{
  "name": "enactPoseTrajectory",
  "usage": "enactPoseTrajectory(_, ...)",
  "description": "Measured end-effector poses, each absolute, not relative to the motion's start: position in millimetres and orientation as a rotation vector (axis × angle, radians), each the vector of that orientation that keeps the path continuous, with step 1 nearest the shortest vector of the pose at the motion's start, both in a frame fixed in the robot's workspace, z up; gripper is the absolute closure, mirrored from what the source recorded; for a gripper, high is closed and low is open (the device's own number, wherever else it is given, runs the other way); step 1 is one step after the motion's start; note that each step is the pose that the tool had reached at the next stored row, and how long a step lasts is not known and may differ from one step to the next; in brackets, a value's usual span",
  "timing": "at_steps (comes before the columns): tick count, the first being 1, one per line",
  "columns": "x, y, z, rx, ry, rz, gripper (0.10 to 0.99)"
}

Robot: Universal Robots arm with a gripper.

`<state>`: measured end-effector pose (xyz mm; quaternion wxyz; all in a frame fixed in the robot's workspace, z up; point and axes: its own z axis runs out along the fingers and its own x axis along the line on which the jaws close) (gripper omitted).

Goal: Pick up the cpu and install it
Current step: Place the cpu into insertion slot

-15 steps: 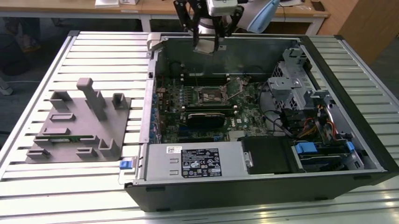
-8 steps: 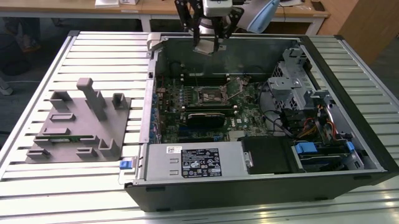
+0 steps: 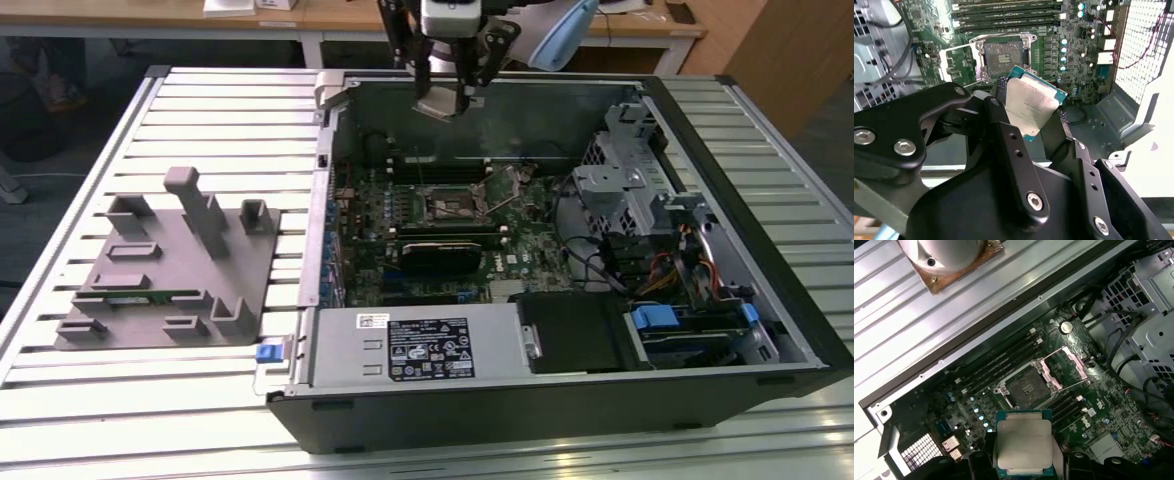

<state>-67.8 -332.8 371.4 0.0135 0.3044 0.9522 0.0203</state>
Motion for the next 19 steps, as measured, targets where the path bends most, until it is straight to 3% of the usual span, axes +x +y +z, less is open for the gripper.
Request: enactPoseTrajectory(19, -67.8, -332.8, 367.0, 1.339, 2.805, 0.056, 0.561)
